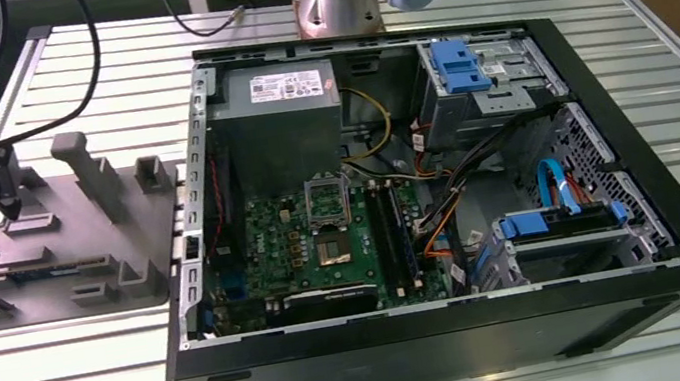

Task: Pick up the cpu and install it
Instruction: 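Pick up the cpu and move it towards the insertion slot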

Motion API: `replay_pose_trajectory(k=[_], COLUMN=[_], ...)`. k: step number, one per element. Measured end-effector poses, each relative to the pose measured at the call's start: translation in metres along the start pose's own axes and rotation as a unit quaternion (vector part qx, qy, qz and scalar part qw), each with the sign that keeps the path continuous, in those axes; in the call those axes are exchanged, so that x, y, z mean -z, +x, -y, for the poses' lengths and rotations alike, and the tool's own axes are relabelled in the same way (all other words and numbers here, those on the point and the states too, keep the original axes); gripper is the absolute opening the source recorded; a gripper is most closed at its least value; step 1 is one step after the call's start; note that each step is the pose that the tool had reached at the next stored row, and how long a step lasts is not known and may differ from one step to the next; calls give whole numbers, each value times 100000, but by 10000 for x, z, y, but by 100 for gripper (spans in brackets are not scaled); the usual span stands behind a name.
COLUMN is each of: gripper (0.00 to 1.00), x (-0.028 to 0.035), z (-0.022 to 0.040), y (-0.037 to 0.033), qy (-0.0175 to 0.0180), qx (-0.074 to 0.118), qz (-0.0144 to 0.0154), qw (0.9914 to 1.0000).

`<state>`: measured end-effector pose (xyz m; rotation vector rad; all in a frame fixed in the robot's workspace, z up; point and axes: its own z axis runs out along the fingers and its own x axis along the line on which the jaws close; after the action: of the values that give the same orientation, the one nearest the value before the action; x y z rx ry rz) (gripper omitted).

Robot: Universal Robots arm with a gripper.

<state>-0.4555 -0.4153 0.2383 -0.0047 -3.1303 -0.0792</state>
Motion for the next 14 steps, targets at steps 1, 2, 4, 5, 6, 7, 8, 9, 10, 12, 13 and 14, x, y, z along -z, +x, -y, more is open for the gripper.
replay_pose_trajectory(k=[1, 2, 4, 5, 6, 7, 8, 9, 10, 12, 13, 14], gripper=[47, 47, 47, 47, 47, 47, 47, 47, 47, 47, 47, 47], x=[4, 5, 9, 10, 28, 42, 44, 46, 48, 67, 77, 78], z=[0, 0, 0, 0, -1, -2, -2, -2, -2, -3, -4, -4], y=[0, 0, 0, 0, 0, 0, 0, 0, 0, 1, 1, 1], qy=[2, 1, 3, 1, 0, 2, 2, 1, 1, 1, 1, 1], qx=[4, 3, 1, 2, 2, 1, 2, 0, 2, 0, 2, 1], qz=[-1, 3, -1, 1, 2, -2, 0, 1, -2, 1, -2, 1], qw=[100000, 100000, 100000, 100000, 100000, 100000, 100000, 100000, 100000, 100000, 100000, 100000])
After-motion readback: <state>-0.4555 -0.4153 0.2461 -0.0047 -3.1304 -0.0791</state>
